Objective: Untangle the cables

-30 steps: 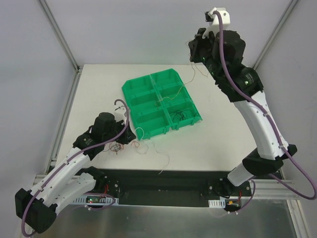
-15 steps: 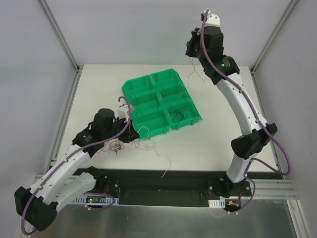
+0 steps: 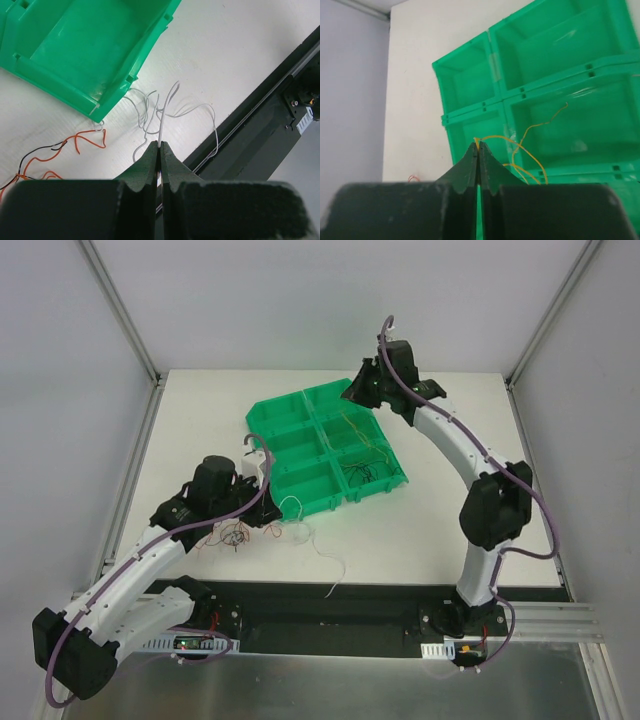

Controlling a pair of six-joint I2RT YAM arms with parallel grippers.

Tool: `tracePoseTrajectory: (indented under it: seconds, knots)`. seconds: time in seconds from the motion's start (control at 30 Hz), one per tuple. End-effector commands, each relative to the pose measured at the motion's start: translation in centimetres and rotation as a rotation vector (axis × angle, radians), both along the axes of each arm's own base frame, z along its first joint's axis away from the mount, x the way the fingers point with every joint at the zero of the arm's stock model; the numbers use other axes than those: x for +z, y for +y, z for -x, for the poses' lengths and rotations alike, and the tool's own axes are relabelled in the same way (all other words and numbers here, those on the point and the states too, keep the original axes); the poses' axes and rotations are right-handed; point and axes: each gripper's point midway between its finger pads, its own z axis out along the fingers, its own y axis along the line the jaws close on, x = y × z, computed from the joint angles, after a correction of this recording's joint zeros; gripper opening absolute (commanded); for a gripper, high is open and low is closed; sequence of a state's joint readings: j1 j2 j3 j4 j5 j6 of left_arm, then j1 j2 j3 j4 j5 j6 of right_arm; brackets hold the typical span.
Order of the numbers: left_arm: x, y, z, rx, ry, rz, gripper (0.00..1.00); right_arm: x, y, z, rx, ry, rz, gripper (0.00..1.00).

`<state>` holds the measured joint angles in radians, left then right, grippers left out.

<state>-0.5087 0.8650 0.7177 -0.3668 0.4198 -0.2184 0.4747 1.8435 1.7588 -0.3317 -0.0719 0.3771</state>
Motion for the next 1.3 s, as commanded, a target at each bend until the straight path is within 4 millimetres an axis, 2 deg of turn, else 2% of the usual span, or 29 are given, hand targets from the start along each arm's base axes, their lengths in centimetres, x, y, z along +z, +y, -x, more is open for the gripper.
tracePoseTrajectory:
  seconds: [0.0,0.13,0.33,0.5,0.6,0.7,0.83,0.97,1.07,1.27]
  knots:
    - [1.6,-0.5,0.0,-0.052,-0.036,0.018,0.0,2.2,4.3,-0.6,0.234,0.043,-0.224,0.0]
    - [1.6,-0.4,0.1,-0.054,-0.033,0.014,0.0,2.7,4.5,-1.6,0.275,0.018,-0.172,0.0]
    - [1.5,-0.5,0.2,-0.058,-0.027,0.015,0.0,6.9,2.7,-3.4,0.25,-0.133,-0.118,0.0]
    - [1.4,-0.5,0.1,-0.057,-0.018,0.013,0.0,9.0,2.9,-4.2,0.275,-0.21,-0.128,0.0]
    - [1.5,-0.5,0.2,-0.059,-0.024,0.016,0.0,9.3,2.8,-4.9,0.263,-0.234,-0.14,0.0]
    - [1.4,-0.5,0.3,-0.06,-0.023,0.014,0.0,7.0,2.9,-5.6,0.258,-0.185,-0.159,0.0]
    - [1.5,-0.3,0.5,-0.059,-0.026,0.014,0.0,3.7,3.5,-5.2,0.302,-0.136,-0.157,0.0]
    - [1.3,-0.1,0.6,-0.05,-0.025,0.012,0.0,0.3,4.3,-5.4,0.361,-0.106,-0.26,0.0]
    - [1.2,-0.1,0.8,-0.054,-0.02,0.012,0.0,-1.5,5.3,-5.7,0.423,-0.082,-0.291,0.0]
    - [1.2,-0.1,0.9,-0.057,-0.016,0.012,0.0,-4.1,6.0,-5.6,0.458,-0.042,-0.287,0.0]
